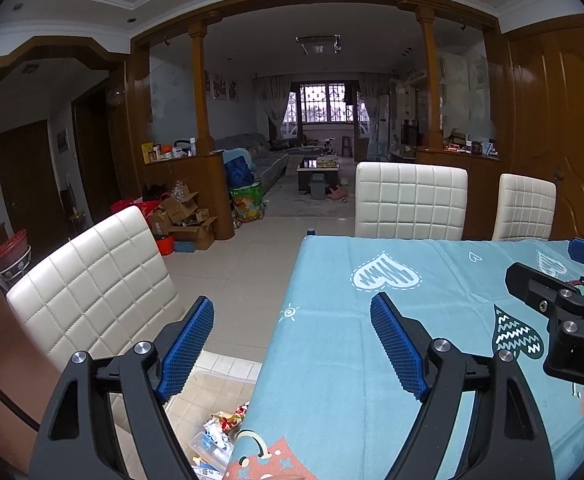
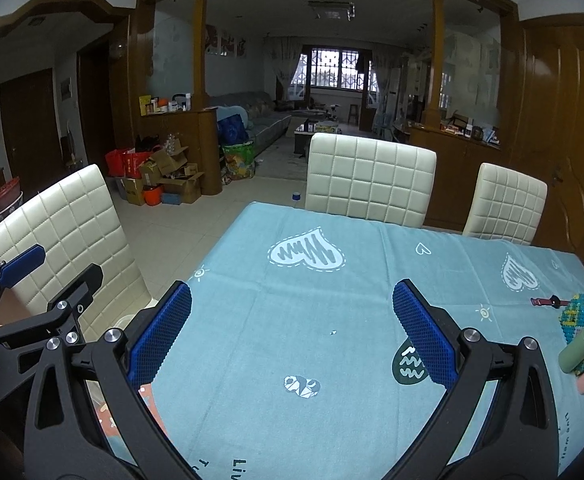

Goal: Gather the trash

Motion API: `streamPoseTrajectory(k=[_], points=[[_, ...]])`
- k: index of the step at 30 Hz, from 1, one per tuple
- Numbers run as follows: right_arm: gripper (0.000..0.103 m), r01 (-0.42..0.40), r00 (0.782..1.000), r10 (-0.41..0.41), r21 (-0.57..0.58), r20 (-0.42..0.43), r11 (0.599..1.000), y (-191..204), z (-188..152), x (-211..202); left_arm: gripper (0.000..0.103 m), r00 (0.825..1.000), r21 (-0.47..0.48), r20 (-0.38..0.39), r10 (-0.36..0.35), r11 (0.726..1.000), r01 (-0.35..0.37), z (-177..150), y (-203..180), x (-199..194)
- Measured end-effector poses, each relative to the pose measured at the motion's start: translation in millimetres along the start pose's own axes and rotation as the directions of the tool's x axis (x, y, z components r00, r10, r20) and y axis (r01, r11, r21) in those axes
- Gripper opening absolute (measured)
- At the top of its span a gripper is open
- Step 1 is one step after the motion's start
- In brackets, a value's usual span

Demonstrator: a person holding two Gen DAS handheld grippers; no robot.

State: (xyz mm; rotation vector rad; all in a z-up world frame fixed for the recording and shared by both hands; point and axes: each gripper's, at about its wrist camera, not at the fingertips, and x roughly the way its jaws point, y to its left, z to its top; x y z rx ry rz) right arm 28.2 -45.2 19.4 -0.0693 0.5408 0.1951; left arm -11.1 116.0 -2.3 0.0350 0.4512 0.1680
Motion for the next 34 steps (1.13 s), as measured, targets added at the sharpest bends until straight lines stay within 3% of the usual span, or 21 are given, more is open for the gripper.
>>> streamPoseTrajectory(k=[34], points=[[0.1,0.005,1.0,-0.005,0.005,0.005,1.0,-1.9,0.6,-1.2,0.079,1.0,0.007,-0.025,0.002,1.0,-0.002,-3.3,-0.2,3.5]])
